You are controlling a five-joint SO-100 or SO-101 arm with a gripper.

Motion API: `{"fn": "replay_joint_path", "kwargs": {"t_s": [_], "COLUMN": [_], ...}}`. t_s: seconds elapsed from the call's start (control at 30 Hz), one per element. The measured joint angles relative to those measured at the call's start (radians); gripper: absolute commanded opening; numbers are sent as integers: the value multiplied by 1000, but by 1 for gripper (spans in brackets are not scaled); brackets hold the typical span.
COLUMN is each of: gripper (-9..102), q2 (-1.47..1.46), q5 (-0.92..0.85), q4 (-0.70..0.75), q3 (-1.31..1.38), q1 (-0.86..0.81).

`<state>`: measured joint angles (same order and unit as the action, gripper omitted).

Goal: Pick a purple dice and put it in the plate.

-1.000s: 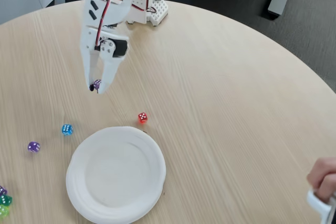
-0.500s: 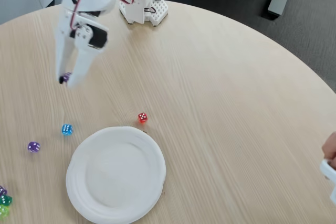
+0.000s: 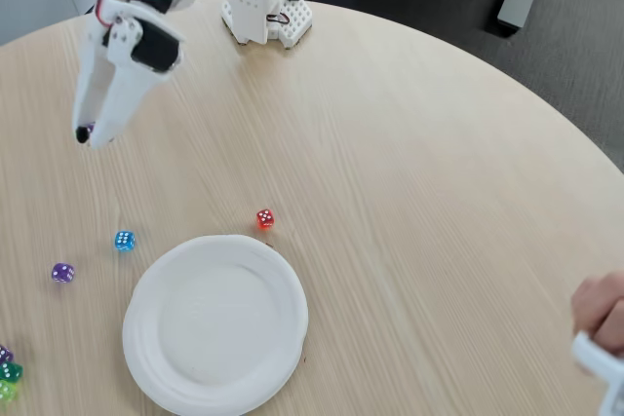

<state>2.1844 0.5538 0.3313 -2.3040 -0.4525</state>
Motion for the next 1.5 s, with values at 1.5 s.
{"fn": "replay_joint_path", "kwargs": {"t_s": [1.5], "gripper": [0], "q2": [-213], "q5": [253], "q4": [35], "q3": [51], "q1": [571]}}
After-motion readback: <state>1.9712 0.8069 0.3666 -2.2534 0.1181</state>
